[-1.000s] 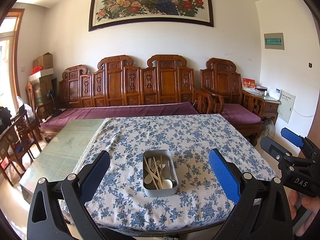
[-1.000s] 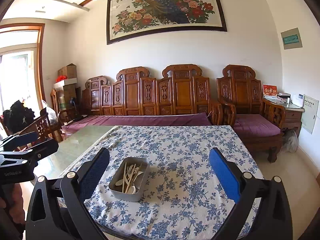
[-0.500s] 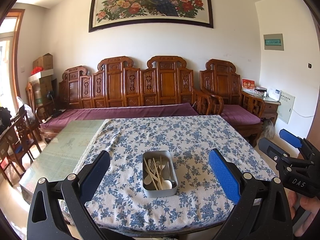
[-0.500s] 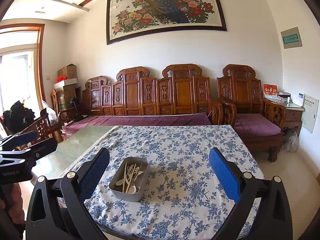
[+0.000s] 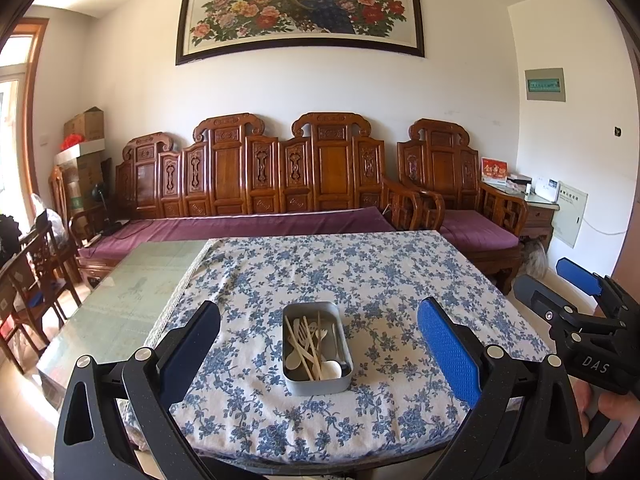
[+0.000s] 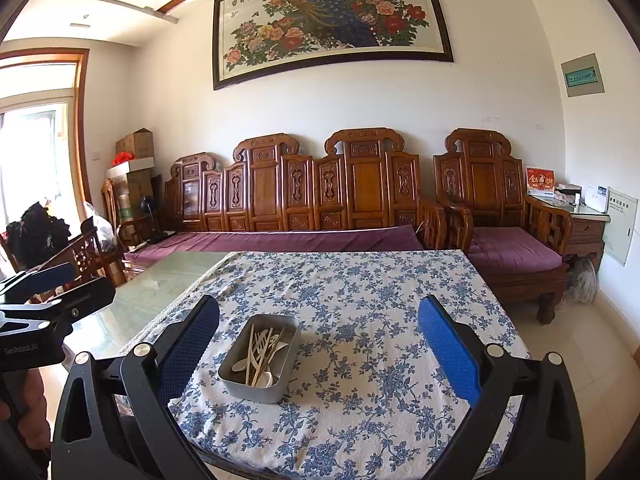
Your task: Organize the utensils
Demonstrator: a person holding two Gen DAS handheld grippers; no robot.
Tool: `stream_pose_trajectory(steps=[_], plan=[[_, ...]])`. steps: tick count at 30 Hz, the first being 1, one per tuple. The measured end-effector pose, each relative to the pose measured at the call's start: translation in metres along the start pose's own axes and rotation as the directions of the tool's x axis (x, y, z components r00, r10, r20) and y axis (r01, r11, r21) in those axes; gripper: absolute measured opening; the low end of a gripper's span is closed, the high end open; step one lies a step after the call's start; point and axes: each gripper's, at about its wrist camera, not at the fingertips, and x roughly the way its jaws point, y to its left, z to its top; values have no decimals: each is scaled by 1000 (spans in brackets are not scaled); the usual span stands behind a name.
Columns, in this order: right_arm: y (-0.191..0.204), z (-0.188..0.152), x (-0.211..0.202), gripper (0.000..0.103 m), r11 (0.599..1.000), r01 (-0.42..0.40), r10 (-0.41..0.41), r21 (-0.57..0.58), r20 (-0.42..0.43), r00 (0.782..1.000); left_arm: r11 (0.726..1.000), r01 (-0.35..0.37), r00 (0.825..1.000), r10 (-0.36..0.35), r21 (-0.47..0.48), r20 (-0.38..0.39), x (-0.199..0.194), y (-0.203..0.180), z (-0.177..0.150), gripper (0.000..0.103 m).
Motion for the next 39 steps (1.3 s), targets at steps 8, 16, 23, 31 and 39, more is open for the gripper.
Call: stream_pose_trajectory(steps=[8, 16, 23, 31, 39], plan=[[0, 0, 0, 100, 1000, 0, 0, 0, -1, 1000, 1000, -2, 1000, 2, 0, -2, 0, 0, -1, 95], [1, -1, 0, 100, 1000, -2, 2, 1, -1, 1000, 1000, -3, 1000, 3, 0, -2, 0, 1, -1, 95], [2, -1, 0, 100, 1000, -3, 3, 0, -3, 1000, 1000, -4, 1000, 4, 0, -4, 0, 1, -2, 95], [5, -3, 1, 100, 1000, -7, 7, 1, -4, 1000, 1000, -2, 1000, 2, -4, -9, 1, 1, -6, 95], [6, -4, 1, 100, 1000, -7, 7, 1, -4, 1000, 1000, -2, 1000, 2, -4, -9, 2, 1, -6, 95]])
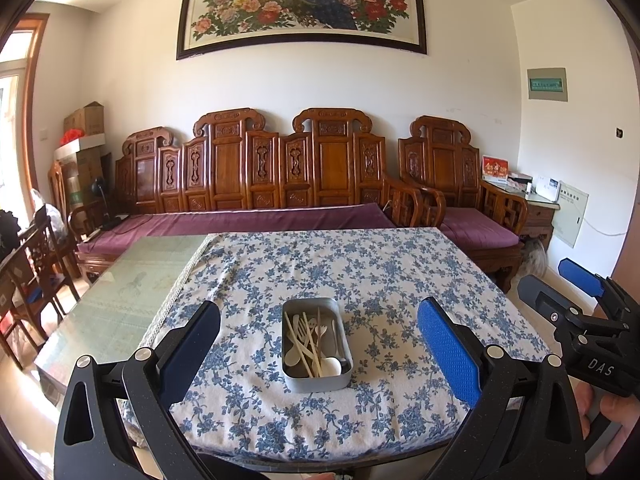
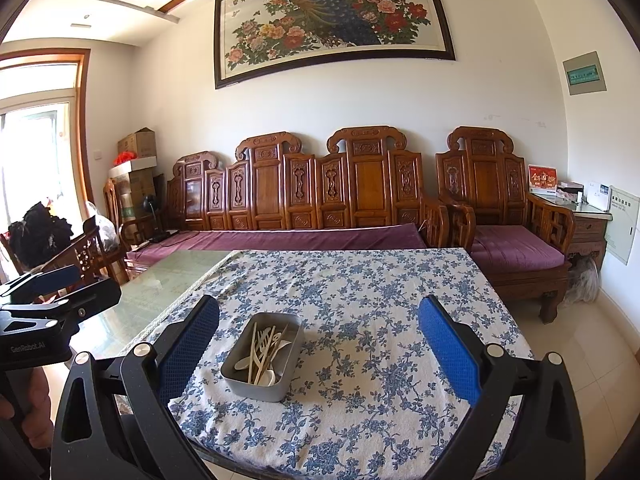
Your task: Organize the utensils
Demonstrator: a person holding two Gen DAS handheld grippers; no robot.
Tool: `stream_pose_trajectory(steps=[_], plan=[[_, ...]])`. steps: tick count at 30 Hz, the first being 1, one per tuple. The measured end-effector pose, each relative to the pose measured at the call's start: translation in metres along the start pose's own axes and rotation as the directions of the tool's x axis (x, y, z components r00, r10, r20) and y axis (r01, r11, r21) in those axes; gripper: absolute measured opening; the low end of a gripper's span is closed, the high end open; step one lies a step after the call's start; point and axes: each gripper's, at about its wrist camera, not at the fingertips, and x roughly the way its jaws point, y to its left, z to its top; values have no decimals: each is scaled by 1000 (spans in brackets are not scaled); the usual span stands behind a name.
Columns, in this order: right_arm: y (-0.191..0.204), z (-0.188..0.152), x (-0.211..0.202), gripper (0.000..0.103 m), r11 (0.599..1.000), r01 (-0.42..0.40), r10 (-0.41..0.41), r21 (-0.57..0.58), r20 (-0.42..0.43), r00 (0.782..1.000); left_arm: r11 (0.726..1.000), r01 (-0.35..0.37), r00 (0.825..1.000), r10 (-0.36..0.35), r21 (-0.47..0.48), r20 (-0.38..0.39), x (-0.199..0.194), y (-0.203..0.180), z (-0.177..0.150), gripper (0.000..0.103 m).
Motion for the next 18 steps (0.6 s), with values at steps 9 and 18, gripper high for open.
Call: stream_pose_trajectory(steps=[9, 18], plan=[[-1, 0, 1, 100, 1000, -1, 1, 1, 1, 1000, 1000, 1, 1000, -1, -1, 1, 0, 0, -1, 95], [-1, 0, 1, 100, 1000, -3, 3, 2, -2, 1000, 1000, -3, 1000, 3, 3, 0, 1, -2, -2, 95]])
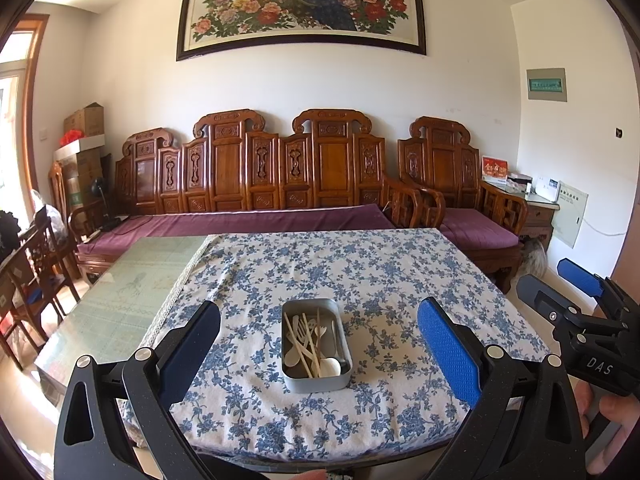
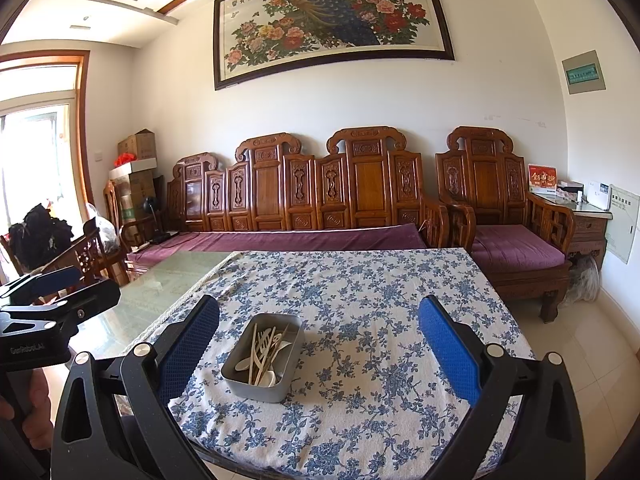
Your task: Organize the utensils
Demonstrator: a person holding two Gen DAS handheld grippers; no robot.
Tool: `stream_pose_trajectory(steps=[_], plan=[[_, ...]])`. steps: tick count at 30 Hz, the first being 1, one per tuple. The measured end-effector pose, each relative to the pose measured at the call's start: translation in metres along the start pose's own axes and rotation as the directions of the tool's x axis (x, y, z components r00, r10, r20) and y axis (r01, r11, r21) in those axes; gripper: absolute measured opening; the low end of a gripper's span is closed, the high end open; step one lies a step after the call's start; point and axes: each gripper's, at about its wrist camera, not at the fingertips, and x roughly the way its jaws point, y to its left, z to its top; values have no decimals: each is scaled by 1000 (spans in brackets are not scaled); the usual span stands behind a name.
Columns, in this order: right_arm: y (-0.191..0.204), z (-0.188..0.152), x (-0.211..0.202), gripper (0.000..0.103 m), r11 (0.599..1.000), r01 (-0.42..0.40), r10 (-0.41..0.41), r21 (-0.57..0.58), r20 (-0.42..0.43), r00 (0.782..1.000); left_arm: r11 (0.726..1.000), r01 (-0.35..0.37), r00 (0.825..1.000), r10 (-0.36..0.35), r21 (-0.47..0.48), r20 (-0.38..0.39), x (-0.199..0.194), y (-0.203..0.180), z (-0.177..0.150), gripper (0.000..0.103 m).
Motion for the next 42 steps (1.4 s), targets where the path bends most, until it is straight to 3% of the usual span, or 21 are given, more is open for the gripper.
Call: stream_pose_trajectory(steps=[42], plan=[[1, 0, 1, 100, 1000, -3, 3, 4, -2, 1000, 1000, -3, 1000, 3, -10, -7, 0, -1, 2, 95]])
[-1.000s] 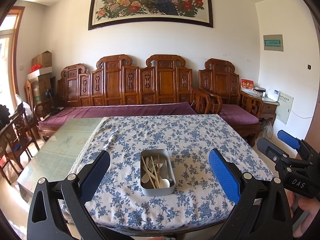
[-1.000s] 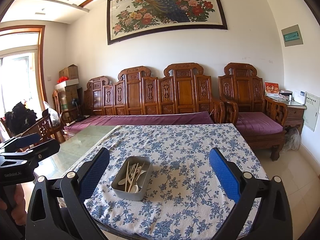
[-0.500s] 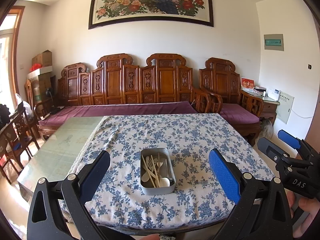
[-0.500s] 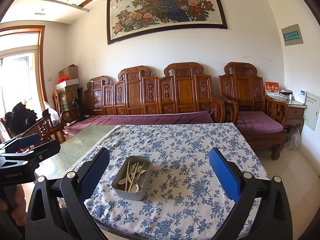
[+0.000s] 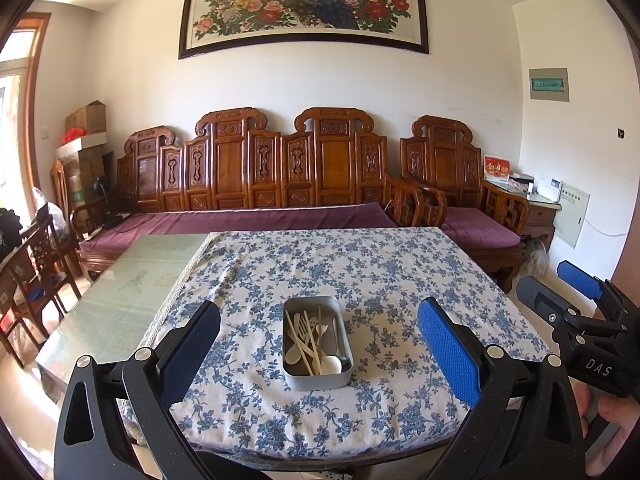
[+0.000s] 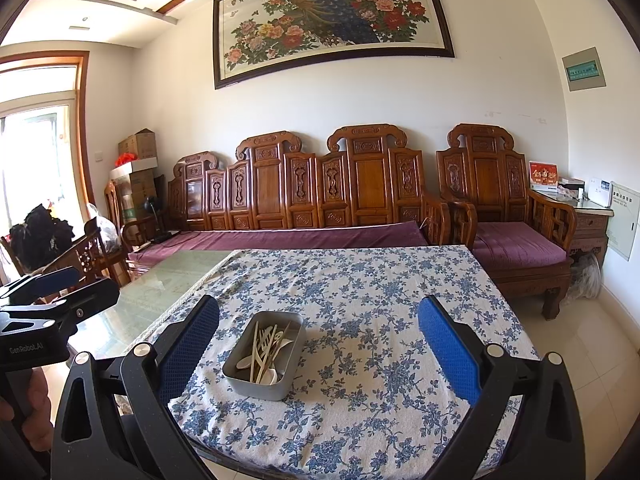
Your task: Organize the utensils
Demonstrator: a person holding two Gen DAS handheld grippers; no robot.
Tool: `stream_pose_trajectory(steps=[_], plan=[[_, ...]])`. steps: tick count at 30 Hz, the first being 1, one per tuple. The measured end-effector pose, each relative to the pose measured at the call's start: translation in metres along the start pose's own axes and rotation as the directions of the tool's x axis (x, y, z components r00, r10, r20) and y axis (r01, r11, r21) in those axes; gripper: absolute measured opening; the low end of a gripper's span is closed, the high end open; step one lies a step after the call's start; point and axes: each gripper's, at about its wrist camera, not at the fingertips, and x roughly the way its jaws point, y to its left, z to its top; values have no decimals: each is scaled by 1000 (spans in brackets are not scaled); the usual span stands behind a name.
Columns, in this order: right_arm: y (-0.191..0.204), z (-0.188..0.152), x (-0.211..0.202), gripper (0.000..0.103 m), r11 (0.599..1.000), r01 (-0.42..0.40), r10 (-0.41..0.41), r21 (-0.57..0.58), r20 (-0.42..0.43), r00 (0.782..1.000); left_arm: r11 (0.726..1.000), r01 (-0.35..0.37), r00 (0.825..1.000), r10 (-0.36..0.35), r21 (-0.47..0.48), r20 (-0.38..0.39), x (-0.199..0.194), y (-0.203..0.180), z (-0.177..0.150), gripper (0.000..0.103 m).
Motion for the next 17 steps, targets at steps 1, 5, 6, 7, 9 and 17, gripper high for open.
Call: stream_pose_trajectory(steps=[1, 5, 6, 7, 9, 17], plan=[[0, 0, 0, 100, 1000, 0, 0, 0, 0, 1000, 1000, -1, 1000, 1, 2, 1, 0, 0, 0, 95], [-1, 0, 0, 100, 1000, -1, 1, 1, 0, 1000, 1000, -4, 1000, 4, 2, 3, 0, 0, 0, 95], [0, 0, 0, 100, 1000, -1, 1, 0, -1, 1000, 1000, -5, 1000, 5, 1, 3, 0, 1, 1, 95], [0, 0, 0, 100, 1000, 0, 0, -1, 0, 1000, 1000, -6, 1000, 6, 1, 3, 0, 1, 1, 95], [0, 0, 0, 100, 1000, -1, 1, 0, -1, 1000, 1000, -9, 1000, 9, -2, 3, 0, 1, 1, 95], [-1, 1, 0, 100, 1000, 0, 0, 1, 0, 1000, 1000, -9, 1000, 9, -6, 2, -1, 1, 2, 95]])
